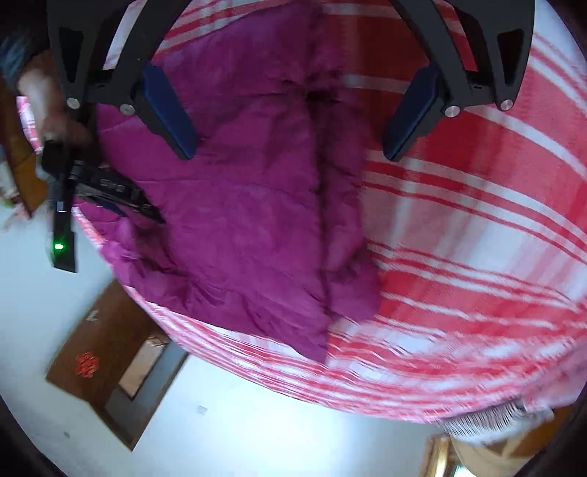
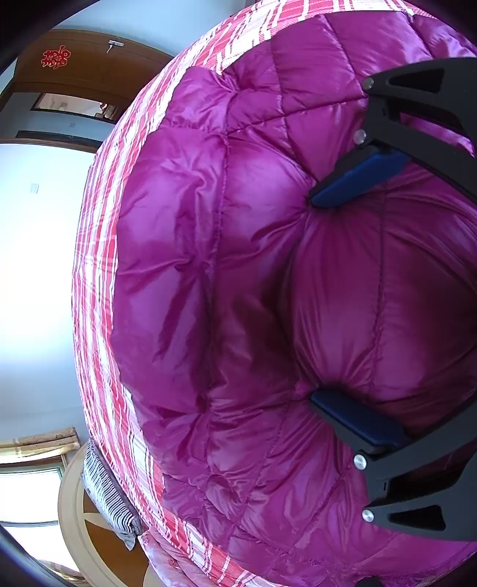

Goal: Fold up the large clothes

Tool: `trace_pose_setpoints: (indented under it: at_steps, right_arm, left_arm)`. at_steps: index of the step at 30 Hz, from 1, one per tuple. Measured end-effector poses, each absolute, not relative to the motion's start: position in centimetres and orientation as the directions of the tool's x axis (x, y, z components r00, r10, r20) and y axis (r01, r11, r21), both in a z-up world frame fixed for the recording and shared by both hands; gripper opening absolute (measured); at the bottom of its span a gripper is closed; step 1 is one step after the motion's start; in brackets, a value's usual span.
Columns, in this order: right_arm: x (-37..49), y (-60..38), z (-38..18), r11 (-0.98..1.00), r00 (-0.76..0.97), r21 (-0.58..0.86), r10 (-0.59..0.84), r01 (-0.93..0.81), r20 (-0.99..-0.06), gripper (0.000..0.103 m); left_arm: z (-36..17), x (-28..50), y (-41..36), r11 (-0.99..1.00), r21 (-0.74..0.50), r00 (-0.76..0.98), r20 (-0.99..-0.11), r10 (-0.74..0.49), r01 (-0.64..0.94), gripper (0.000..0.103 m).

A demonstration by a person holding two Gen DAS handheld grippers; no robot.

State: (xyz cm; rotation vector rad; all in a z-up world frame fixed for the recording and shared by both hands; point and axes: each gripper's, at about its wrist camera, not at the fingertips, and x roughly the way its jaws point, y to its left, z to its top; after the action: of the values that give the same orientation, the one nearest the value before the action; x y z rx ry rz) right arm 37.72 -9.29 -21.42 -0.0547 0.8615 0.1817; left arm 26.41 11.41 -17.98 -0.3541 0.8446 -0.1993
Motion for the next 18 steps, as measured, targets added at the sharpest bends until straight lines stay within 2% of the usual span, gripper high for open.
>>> trace_pose_setpoints:
  at_steps: [2, 5, 7, 9, 12, 14, 15, 16, 18]
  right_arm:
    - [37.7, -9.2, -21.4, 0.983, 0.637, 0.023, 0.135, -0.181, -0.759, 0.102]
    - [37.7, -9.2, -21.4, 0.983, 0.637, 0.023, 0.135, -0.181, -0.759, 0.102]
    - [37.7, -9.2, -21.4, 0.983, 0.638, 0.024, 0.136, -0.182, -0.758, 0.102]
    - [37.7, -9.3, -21.4, 0.983, 0.637, 0.029, 0.141, -0.183, -0.758, 0.102]
    - [37.8, -9.1, -21.5, 0.983, 0.638, 0.024, 0.136, -0.181, -0.758, 0.102]
    - [37.7, -9.1, -21.5, 0.983, 0.638, 0.022, 0.133, -0.18, -0.759, 0.102]
    - [37.7, -9.1, -21.5, 0.984, 0.638, 0.02, 0.132, -0.179, -0.758, 0.102]
    - [37.7, -9.1, -21.5, 0.984, 0.638, 0.018, 0.13, -0.179, -0.759, 0.102]
    - [37.6, -9.2, -21.4, 0.983, 0.641, 0.024, 0.136, -0.181, -0.756, 0.102]
  left_arm:
    - [-18.1, 26.4, 10.9, 0.925, -0.376, 0.66, -0.681, -0.317, 0.056, 0.1]
    - [-18.1, 26.5, 11.0, 0.915, -0.398, 0.663, -0.667, -0.341, 0.07, 0.091]
    - [-18.1, 26.5, 11.2, 0.905, -0.418, 0.664, -0.657, -0.358, 0.074, 0.076]
    - [-18.3, 26.6, 11.7, 0.879, -0.47, 0.66, -0.638, -0.397, 0.073, 0.068]
    - [-18.6, 26.9, 12.1, 0.846, -0.529, 0.655, -0.617, -0.437, 0.067, 0.068]
    - [-18.6, 26.8, 11.7, 0.855, -0.513, 0.657, -0.619, -0.43, 0.077, 0.068]
    - [-18.5, 26.7, 11.6, 0.859, -0.506, 0.658, -0.619, -0.428, 0.083, 0.062]
    - [-18.5, 26.6, 11.5, 0.857, -0.507, 0.656, -0.617, -0.435, 0.092, 0.047]
    - [-18.6, 26.6, 11.8, 0.836, -0.538, 0.643, -0.606, -0.468, 0.102, 0.031]
